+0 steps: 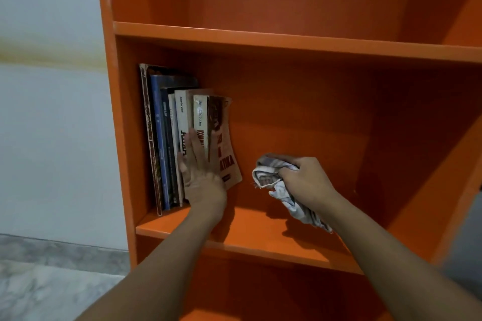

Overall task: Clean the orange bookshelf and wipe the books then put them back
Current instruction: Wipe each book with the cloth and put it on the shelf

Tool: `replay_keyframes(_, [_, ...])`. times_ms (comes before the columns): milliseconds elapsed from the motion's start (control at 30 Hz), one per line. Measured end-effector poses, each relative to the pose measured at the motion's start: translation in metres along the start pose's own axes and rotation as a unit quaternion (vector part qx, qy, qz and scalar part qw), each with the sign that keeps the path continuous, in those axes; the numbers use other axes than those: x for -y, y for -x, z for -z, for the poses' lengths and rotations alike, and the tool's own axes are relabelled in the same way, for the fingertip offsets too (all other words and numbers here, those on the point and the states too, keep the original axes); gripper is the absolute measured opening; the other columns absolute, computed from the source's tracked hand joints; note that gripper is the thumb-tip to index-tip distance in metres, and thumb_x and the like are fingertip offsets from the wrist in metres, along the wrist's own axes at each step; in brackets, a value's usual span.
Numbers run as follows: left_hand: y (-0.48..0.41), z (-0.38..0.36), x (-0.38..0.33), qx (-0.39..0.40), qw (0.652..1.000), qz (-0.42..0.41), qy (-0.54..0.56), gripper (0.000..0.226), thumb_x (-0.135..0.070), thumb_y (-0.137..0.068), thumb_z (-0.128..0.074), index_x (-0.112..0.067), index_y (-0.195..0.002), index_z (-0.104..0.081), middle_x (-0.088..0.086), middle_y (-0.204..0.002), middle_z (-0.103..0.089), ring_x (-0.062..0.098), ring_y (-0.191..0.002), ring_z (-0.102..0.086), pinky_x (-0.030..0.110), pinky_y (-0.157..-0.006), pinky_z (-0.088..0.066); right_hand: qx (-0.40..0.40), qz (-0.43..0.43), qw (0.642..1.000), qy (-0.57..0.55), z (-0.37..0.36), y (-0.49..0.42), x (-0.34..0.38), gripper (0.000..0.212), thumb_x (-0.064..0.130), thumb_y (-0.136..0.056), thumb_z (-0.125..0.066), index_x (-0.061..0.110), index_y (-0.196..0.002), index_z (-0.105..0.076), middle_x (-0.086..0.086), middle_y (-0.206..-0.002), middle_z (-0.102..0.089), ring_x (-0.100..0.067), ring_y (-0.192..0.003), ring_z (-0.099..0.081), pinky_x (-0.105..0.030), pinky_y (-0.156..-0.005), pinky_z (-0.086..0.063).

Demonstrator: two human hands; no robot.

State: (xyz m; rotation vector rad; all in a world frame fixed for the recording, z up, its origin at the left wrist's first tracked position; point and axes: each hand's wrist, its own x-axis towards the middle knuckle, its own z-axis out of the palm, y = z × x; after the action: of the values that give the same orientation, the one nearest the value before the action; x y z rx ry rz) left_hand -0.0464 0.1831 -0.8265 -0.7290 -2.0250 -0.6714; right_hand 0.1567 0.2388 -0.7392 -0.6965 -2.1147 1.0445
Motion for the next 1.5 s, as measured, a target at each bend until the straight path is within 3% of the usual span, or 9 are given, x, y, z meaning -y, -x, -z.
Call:
replay_keyframes(133, [-0.010, 0.012, -0.008, 0.100, 0.993, 0.004, -0.055, 0.099, -0.009, -0.085, -0.060, -0.017, -0.156, 0.008, 0.028, -0.154, 0.028, 0.036, -0.138, 0.039, 0.054, -0.113, 0.023, 0.006, -0.021, 1.000, 0.003, -0.004, -0.002, 0.000, 0.038, 0.006, -0.097, -0.045, 0.033, -0.110, -0.068, 0.012, -0.045, -0.060, -0.005, -0.032, -0.036, -0.016, -0.036, -0.029])
replay_keyframes(233, [-0.016, 0.026, -0.007, 0.158, 0.969, -0.041, -0.186, 0.099, -0.043, -0.095, -0.049, -0.012, -0.149, 0.028, 0.034, -0.141, 0.045, 0.044, -0.128, 0.048, 0.058, -0.102, 0.033, 0.008, -0.017, 1.000, -0.001, -0.005, 0.002, 0.008, 0.037, 0.001, -0.096, -0.045, 0.027, -0.101, -0.070, 0.016, -0.047, -0.061, 0.001, -0.032, -0.045, -0.011, -0.037, -0.032])
replay_keyframes(533, [-0.024, 0.076, 0.005, 0.191, 0.943, -0.136, -0.238, 0.104, -0.072, -0.085, -0.049, -0.019, -0.157, 0.004, 0.027, -0.145, 0.045, 0.042, -0.126, 0.051, 0.067, -0.098, 0.030, -0.017, 0.031, 0.999, 0.039, 0.001, 0.053, -0.002, 0.036, 0.012, -0.095, -0.053, 0.038, -0.112, -0.071, 0.001, -0.093, -0.076, -0.049, -0.096, -0.062, -0.064, -0.076, -0.051])
replay_keyframes(667, [-0.018, 0.123, 0.009, 0.268, 0.935, -0.180, -0.147, 0.079, -0.053, -0.084, -0.062, -0.022, -0.149, -0.029, 0.020, -0.161, -0.006, 0.038, -0.149, 0.006, 0.064, -0.114, 0.006, -0.031, 0.051, 0.995, 0.076, 0.002, 0.100, -0.015, 0.036, 0.013, -0.095, -0.053, 0.038, -0.117, -0.069, 0.006, -0.093, -0.075, -0.041, -0.075, -0.065, -0.054, -0.063, -0.052])
replay_keyframes(767, [0.009, 0.155, 0.017, 0.264, 0.940, -0.211, 0.054, 0.049, -0.044, -0.091, -0.056, -0.021, -0.134, -0.051, 0.006, -0.133, -0.055, 0.027, -0.129, -0.047, 0.053, -0.111, -0.032, -0.028, 0.051, 0.995, 0.087, 0.001, 0.143, -0.028, 0.036, 0.011, -0.095, -0.055, 0.034, -0.119, -0.068, 0.004, -0.098, -0.074, -0.042, -0.085, -0.065, -0.053, -0.069, -0.053])
replay_keyframes(900, [0.074, 0.184, 0.024, 0.334, 0.854, -0.242, 0.318, 0.028, -0.037, -0.095, -0.055, -0.022, -0.115, -0.069, -0.005, -0.098, -0.071, 0.012, -0.091, -0.065, 0.040, -0.083, -0.056, -0.009, 0.024, 0.996, 0.088, -0.009, 0.202, -0.060, 0.036, 0.007, -0.094, -0.056, 0.037, -0.111, -0.069, 0.016, -0.103, -0.069, -0.003, -0.092, -0.064, -0.023, -0.074, -0.051])
replay_keyframes(1067, [0.176, 0.166, 0.016, 0.417, 0.798, -0.228, 0.371, 0.029, -0.039, -0.093, -0.053, -0.024, -0.107, -0.073, -0.009, -0.088, -0.070, 0.013, -0.086, -0.066, 0.037, -0.078, -0.056, -0.006, -0.054, 0.996, 0.071, -0.040, 0.274, -0.152, 0.034, 0.007, -0.093, -0.058, 0.030, -0.116, -0.070, 0.012, -0.112, -0.070, -0.010, -0.100, -0.066, -0.038, -0.089, -0.054])
replay_keyframes(1300, [0.361, 0.105, 0.009, 0.719, 0.648, -0.044, 0.249, 0.052, -0.037, -0.100, -0.051, -0.013, -0.145, -0.044, 0.009, -0.149, -0.044, 0.026, -0.131, -0.048, 0.029, -0.101, -0.038, -0.090, -0.236, 0.968, -0.012, -0.105, 0.356, -0.272, 0.033, 0.012, -0.096, -0.055, 0.030, -0.119, -0.070, 0.019, -0.106, -0.069, -0.015, -0.098, -0.067, -0.034, -0.090, -0.055])
replay_keyframes(1500, [0.494, 0.078, 0.030, 0.758, 0.621, 0.007, 0.200, 0.017, -0.009, -0.087, -0.057, -0.010, -0.102, -0.064, 0.008, -0.110, -0.068, 0.024, -0.103, -0.064, 0.023, -0.073, -0.048, -0.133, -0.226, 0.960, 0.102, -0.125, 0.406, -0.349, 0.036, 0.004, -0.092, -0.057, 0.020, -0.123, -0.067, -0.001, -0.112, -0.066, -0.016, -0.100, -0.064, -0.014, -0.084, -0.046])
